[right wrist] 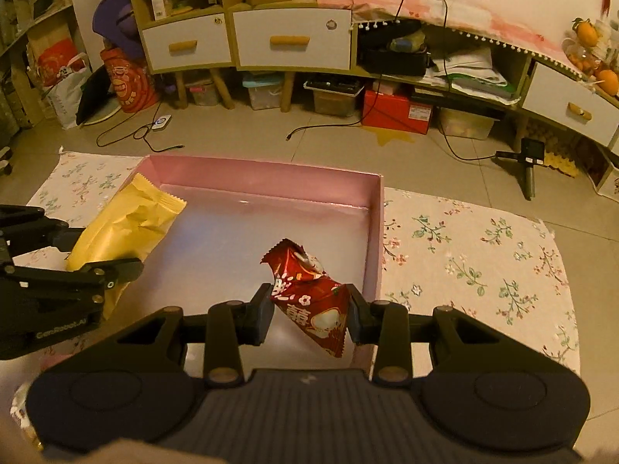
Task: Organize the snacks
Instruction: 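Carry both packets over the pink box and open both grippers to drop them, then withdraw both tools from the box back toward the snack pile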
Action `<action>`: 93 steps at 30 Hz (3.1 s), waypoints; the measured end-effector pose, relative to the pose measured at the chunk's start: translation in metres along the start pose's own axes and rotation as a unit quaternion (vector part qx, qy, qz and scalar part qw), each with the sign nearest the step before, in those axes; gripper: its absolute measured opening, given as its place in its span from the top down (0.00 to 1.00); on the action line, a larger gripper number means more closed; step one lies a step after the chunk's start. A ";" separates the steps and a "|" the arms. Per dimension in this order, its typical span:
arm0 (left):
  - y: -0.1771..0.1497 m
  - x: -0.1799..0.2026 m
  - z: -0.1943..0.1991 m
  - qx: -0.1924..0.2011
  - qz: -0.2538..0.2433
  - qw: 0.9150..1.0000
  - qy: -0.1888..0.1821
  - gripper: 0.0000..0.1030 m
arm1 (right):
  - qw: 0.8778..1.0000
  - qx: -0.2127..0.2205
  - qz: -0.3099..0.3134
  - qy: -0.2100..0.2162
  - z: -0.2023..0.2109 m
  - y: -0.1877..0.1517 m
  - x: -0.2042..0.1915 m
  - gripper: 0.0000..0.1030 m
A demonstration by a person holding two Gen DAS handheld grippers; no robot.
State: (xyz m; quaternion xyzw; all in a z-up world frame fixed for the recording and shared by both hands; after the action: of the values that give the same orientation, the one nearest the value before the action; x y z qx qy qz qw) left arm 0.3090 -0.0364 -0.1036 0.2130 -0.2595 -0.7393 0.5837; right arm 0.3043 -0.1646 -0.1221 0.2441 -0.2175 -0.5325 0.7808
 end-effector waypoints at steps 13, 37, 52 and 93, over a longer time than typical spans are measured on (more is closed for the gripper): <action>-0.008 -0.007 -0.027 -0.019 0.017 1.000 0.013 0.63 | 1.000 -0.015 -0.002 -0.009 -0.016 -0.002 0.005 0.64; -0.013 -0.020 0.031 0.010 0.040 0.999 0.002 0.22 | 0.999 0.023 0.045 -0.019 0.044 0.001 -0.006 0.23; -0.056 -0.024 0.098 0.017 0.037 0.999 -0.005 0.12 | 0.996 0.041 0.072 -0.029 0.093 -0.025 -0.040 0.13; -0.179 -0.019 0.147 -0.037 0.011 0.999 0.010 0.07 | 0.986 -0.004 0.164 -0.032 0.111 -0.129 -0.121 0.03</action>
State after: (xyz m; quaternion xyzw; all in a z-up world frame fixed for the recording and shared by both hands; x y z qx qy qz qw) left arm 0.0881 0.0346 -0.1026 0.1958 -0.2284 -0.7399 0.6017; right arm 0.1033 -0.1084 -0.1235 0.1849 -0.2772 -0.4053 0.8513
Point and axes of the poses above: each gripper's, at about its wrist camera, not at the fingertips, and z roughly against the way its jaws point, x to its right, y to its top, the point moved 9 cm from there along -z, roughly the way its jaws point, and after that the axes turned 11 degrees about z, right-handed, at the moved point
